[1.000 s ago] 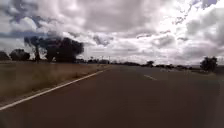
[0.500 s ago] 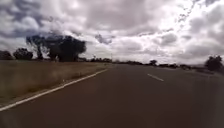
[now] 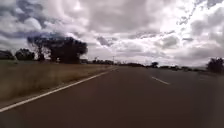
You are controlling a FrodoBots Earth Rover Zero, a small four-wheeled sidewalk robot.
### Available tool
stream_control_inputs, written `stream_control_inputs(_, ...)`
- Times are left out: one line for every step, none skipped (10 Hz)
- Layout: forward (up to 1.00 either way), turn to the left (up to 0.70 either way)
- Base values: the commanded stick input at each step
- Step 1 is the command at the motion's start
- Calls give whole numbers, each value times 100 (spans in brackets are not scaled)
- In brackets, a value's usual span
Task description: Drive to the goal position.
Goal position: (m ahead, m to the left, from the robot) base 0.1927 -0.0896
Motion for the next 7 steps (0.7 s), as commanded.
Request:
stream_control_inputs(70,0)
stream_control_inputs(70,0)
stream_control_inputs(70,0)
stream_control_inputs(70,0)
stream_control_inputs(70,0)
stream_control_inputs(70,0)
stream_control_inputs(70,0)
